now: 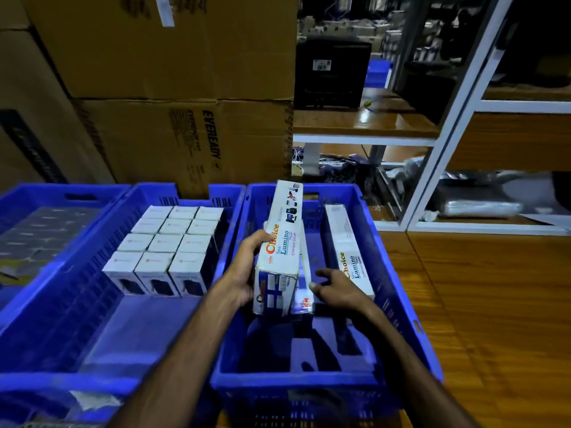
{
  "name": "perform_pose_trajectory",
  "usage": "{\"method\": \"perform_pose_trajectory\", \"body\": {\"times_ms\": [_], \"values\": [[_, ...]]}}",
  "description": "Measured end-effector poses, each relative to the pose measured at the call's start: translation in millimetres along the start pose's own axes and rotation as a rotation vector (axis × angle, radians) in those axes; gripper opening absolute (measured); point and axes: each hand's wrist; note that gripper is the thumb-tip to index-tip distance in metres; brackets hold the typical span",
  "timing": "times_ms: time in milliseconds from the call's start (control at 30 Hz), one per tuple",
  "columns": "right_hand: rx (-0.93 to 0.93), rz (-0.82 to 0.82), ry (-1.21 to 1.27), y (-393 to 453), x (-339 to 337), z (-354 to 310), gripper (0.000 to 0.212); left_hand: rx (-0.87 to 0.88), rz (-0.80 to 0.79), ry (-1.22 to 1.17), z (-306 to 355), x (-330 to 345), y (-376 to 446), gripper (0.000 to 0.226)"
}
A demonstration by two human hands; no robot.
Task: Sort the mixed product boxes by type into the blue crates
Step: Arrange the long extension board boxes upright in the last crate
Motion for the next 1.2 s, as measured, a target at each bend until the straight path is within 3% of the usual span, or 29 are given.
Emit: {"method": "perform_pose_trajectory", "body": {"times_ms": [133,233,400,467,600,700,800,900,1067,1200], "values": [[0.086,-0.048,-0.187,2.4,22.1,-10.9,0.064,0.021,-0.011,0.002,-1.0,-2.0,-4.4,0.04],[0.161,-0.103,-0.192,13.8,36.4,-10.2,0.069,0.032,-0.013,-0.023,-1.7,-2.2,-7.0,0.04],[0.073,0.135,0.016,23.7,38.8,-14.1,0.09,0.031,-0.067,-0.066,-2.9,-4.1,-13.9,0.037],[0.066,0.139,0.024,22.2,38.7,-18.3,0.084,0.047,-0.074,-0.096,-3.2,-6.5,-15.6,0.039],[0.07,0.164,0.067,17.8,42.6,-22.6,0.043,0.077,-0.104,-0.182,-2.5,-11.8,-20.1,0.043],[-0.038,0.306,0.235,4.4,36.3,-44.9,0.057,0.101,-0.168,-0.227,-2.2,-12.8,-25.7,0.038],[-0.049,0.257,0.525,-11.0,22.4,-72.8,0.058,0.122,-0.178,-0.217,-4.2,-14.0,-28.9,0.035],[-0.076,0.254,0.624,-15.6,13.8,-85.3,0.052,0.189,-0.105,-0.063,-8.2,-12.8,-24.7,0.041],[-0.21,0.278,0.738,-23.2,-7.5,-106.7,0.068,0.403,0.065,0.212,-16.5,-11.4,-19.9,0.09],[-0.403,0.535,0.768,-27.7,-33.6,-114.8,0.051,0.718,0.196,0.663,-18.2,-10.5,-19.0,0.115]]}}
Point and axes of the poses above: each hand's wrist, its own y-axis towards the middle knuckle, its own x-axis out of the palm, z = x × y, and after that the axes turned 15 degrees about -x, right-handed
